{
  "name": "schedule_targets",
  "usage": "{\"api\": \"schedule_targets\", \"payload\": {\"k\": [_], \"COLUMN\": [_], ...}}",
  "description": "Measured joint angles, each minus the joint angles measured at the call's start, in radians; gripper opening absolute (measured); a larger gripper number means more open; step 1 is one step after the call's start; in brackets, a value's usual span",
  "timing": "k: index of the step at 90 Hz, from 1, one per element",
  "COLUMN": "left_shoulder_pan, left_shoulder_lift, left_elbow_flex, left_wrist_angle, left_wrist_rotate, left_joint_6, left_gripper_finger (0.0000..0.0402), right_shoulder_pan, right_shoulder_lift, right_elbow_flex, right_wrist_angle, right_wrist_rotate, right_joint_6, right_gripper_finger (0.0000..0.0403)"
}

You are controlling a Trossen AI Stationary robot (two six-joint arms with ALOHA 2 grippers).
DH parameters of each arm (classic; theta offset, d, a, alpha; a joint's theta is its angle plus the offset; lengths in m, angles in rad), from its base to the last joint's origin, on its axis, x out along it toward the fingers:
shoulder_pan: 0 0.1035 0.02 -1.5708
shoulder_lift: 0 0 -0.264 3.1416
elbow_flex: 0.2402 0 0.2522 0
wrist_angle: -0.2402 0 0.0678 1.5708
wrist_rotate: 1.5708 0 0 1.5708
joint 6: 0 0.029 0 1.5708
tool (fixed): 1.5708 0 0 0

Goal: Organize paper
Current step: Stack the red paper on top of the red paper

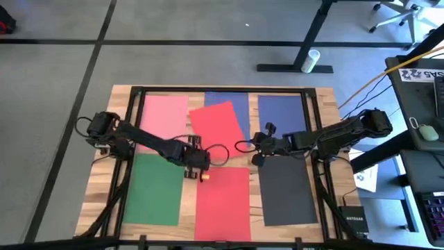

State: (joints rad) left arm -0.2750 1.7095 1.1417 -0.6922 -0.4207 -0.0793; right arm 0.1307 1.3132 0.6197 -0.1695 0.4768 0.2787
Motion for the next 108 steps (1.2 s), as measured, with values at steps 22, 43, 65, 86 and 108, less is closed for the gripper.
{"api": "schedule_targets", "payload": {"k": [22,43,65,86,108], "left_shoulder_pan": [-0.210,-0.380,-0.478,-0.396,-0.099], "left_shoulder_lift": [-0.001,0.000,0.012,0.015,0.009], "left_elbow_flex": [0.071,0.072,0.072,0.072,0.057], "left_wrist_angle": [-0.034,0.009,0.133,-0.266,-0.496], "left_wrist_rotate": [0.000,-0.001,0.006,-0.262,-0.403], "left_joint_6": [-0.159,-0.255,-0.201,-0.573,-0.810], "left_gripper_finger": [0.0000,0.0000,0.0000,0.0000,0.0000], "right_shoulder_pan": [0.000,0.000,0.000,0.000,0.000], "right_shoulder_lift": [0.000,0.000,0.000,0.000,0.000], "right_elbow_flex": [0.000,0.000,0.000,0.000,0.000], "right_wrist_angle": [-0.018,-0.017,-0.005,0.039,0.101], "right_wrist_rotate": [-0.025,-0.075,-0.187,-0.226,-0.219], "right_joint_6": [0.001,0.002,0.010,0.011,0.000], "right_gripper_finger": [0.0001,0.0001,0.0001,0.0001,0.0001]}}
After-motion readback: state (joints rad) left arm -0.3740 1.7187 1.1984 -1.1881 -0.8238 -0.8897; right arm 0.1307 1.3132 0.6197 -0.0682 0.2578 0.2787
